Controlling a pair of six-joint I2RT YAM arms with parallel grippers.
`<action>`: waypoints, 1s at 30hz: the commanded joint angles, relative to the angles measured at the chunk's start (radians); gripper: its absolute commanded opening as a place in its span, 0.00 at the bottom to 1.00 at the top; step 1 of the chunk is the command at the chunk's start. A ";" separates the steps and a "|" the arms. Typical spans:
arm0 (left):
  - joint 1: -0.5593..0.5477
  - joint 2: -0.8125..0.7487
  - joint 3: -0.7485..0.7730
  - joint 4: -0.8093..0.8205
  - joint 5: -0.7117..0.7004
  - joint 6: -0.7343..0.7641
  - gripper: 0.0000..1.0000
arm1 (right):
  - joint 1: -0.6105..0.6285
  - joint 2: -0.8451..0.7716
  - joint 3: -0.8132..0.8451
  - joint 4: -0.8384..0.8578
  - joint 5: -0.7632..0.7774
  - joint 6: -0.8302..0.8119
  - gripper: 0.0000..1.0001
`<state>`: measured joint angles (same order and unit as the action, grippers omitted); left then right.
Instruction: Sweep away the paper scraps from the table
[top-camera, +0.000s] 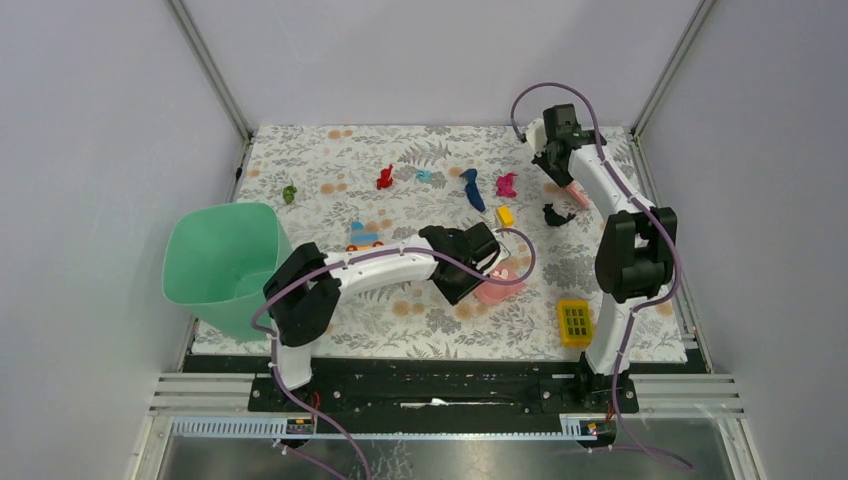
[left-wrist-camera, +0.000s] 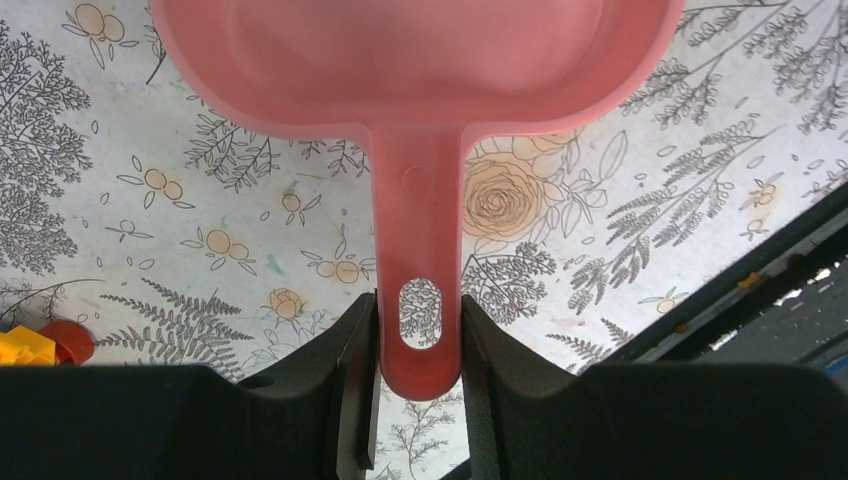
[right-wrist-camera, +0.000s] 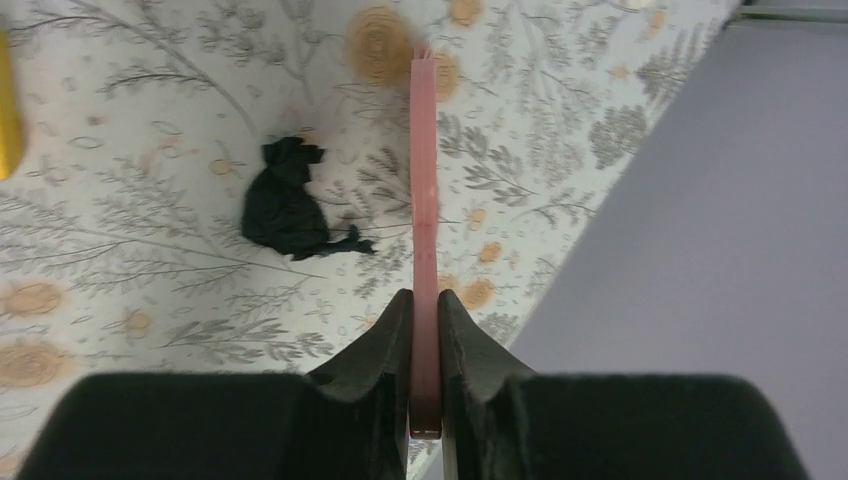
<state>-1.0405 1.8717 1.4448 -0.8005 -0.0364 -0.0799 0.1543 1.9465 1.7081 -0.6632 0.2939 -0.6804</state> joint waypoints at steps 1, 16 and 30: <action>0.019 0.030 0.057 0.001 0.006 0.010 0.00 | 0.001 -0.028 0.008 -0.077 -0.151 0.053 0.00; 0.046 0.118 0.125 -0.025 0.032 0.002 0.00 | 0.008 -0.344 -0.167 -0.429 -0.895 0.351 0.00; 0.048 0.031 0.046 0.047 0.009 -0.009 0.00 | 0.005 -0.227 0.217 -0.449 -0.380 0.221 0.00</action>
<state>-0.9981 1.9743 1.5043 -0.7898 -0.0189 -0.0834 0.1570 1.6627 1.8275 -1.1725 -0.3672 -0.3668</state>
